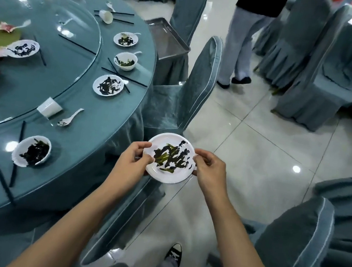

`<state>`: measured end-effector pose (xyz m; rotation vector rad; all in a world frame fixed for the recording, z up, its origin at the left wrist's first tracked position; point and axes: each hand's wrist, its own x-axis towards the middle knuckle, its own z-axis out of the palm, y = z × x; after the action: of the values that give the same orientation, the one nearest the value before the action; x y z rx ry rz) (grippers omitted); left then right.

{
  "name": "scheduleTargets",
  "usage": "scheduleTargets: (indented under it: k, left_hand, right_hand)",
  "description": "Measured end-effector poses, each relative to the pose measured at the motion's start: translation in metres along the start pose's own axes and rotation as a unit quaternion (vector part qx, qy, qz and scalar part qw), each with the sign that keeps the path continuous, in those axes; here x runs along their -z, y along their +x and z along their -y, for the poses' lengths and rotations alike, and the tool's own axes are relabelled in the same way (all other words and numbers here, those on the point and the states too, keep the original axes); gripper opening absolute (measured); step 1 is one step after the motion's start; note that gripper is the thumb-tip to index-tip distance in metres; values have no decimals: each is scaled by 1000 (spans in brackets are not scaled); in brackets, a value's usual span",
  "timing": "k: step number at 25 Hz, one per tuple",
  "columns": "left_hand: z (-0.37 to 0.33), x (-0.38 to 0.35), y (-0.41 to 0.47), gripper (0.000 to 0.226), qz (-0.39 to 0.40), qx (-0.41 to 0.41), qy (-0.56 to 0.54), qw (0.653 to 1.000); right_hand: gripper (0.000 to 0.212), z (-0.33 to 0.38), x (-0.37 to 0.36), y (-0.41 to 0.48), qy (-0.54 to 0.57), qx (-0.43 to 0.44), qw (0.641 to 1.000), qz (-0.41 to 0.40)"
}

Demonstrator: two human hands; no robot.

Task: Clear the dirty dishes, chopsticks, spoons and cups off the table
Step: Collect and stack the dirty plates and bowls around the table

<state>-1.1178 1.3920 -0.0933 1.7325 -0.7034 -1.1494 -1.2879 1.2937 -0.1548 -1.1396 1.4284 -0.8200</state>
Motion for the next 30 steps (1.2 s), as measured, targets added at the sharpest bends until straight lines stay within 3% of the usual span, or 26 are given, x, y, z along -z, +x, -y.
scheduleTargets:
  k: [6, 10, 14, 22, 30]
  left_hand:
    - [-21, -39, 33, 31, -56, 10, -20, 998]
    - [-34, -42, 62, 29, -83, 15, -23, 996]
    - [-48, -34, 103, 30, -104, 12, -30, 994]
    - [-78, -16, 168, 27, -141, 16, -74, 987]
    - [-79, -1, 209, 31, -215, 44, -104, 970]
  right_hand:
    - [28, 13, 13, 70, -7, -8, 999, 51]
    - [19, 26, 3, 105, -18, 2, 996, 84]
    - [27, 49, -19, 145, -36, 25, 994, 99]
    - [20, 87, -64, 212, -50, 38, 991, 120]
    - [17, 101, -112, 263, -86, 30, 973, 213]
